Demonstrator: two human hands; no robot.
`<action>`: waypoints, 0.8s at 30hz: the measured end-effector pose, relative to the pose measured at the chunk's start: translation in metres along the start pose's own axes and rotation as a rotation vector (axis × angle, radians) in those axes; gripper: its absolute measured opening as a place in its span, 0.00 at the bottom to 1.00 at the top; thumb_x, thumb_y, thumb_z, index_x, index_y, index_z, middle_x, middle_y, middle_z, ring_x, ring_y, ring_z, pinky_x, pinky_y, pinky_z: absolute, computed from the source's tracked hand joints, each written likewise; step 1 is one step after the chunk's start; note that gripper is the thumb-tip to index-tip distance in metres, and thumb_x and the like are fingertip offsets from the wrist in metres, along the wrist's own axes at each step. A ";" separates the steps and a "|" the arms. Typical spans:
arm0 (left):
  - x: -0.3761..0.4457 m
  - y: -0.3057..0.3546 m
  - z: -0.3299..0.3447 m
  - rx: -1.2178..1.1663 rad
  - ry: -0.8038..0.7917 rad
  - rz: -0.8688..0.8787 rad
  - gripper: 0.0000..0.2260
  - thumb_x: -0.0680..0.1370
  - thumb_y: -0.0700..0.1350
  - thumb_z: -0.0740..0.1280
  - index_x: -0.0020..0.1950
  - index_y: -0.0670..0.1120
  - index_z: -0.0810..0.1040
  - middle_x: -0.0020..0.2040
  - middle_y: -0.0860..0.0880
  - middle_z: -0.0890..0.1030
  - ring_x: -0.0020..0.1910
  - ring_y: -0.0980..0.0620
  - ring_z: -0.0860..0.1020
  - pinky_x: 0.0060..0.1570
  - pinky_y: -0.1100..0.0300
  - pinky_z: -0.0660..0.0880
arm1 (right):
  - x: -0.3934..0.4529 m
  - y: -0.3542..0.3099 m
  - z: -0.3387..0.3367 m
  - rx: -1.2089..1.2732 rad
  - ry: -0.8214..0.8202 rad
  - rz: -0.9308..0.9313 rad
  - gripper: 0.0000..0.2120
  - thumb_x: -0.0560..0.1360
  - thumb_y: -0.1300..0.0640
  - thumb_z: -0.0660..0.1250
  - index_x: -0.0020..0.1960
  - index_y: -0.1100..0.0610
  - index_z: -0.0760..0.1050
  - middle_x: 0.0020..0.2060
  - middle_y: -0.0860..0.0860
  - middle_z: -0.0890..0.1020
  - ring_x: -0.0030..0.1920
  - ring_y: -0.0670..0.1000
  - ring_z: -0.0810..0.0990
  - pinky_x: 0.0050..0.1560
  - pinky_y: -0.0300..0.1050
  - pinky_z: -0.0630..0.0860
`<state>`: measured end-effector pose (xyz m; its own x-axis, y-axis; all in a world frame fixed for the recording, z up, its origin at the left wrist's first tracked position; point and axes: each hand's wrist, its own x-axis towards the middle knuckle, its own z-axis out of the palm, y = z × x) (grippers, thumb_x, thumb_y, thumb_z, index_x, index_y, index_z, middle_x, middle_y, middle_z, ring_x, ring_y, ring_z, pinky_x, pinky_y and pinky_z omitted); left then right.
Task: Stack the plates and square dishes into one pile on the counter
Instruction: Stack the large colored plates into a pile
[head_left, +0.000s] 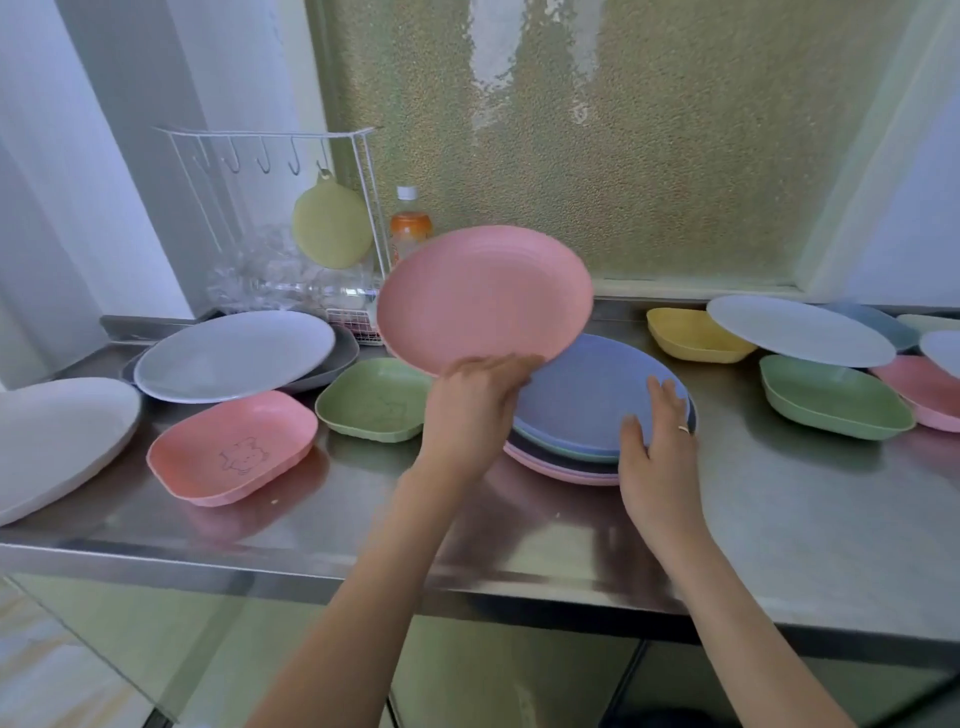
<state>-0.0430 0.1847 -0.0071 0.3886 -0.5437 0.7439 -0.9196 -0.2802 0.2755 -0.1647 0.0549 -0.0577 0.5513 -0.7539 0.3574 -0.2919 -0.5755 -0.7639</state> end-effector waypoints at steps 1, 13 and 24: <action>0.002 0.005 0.009 -0.060 -0.065 0.011 0.18 0.68 0.33 0.64 0.53 0.46 0.83 0.42 0.47 0.86 0.39 0.41 0.82 0.37 0.54 0.77 | 0.001 0.003 -0.004 0.046 0.000 0.019 0.23 0.81 0.57 0.52 0.76 0.56 0.54 0.76 0.51 0.55 0.76 0.52 0.52 0.75 0.53 0.51; 0.005 0.005 0.046 -0.273 -0.563 0.025 0.11 0.76 0.39 0.67 0.56 0.46 0.82 0.50 0.50 0.85 0.52 0.53 0.80 0.51 0.66 0.69 | 0.005 0.029 -0.028 0.228 -0.013 0.122 0.21 0.82 0.53 0.52 0.75 0.50 0.57 0.72 0.47 0.66 0.70 0.49 0.65 0.69 0.45 0.63; 0.013 -0.029 0.056 -0.461 -0.115 -0.500 0.15 0.78 0.50 0.63 0.63 0.48 0.77 0.58 0.51 0.81 0.57 0.54 0.77 0.59 0.63 0.70 | 0.013 0.035 -0.027 0.232 0.015 0.176 0.24 0.82 0.51 0.53 0.76 0.53 0.55 0.74 0.48 0.62 0.73 0.50 0.61 0.71 0.46 0.59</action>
<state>-0.0077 0.1421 -0.0395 0.7531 -0.5241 0.3977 -0.5491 -0.1677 0.8188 -0.1889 0.0168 -0.0656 0.4956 -0.8414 0.2155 -0.1944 -0.3493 -0.9166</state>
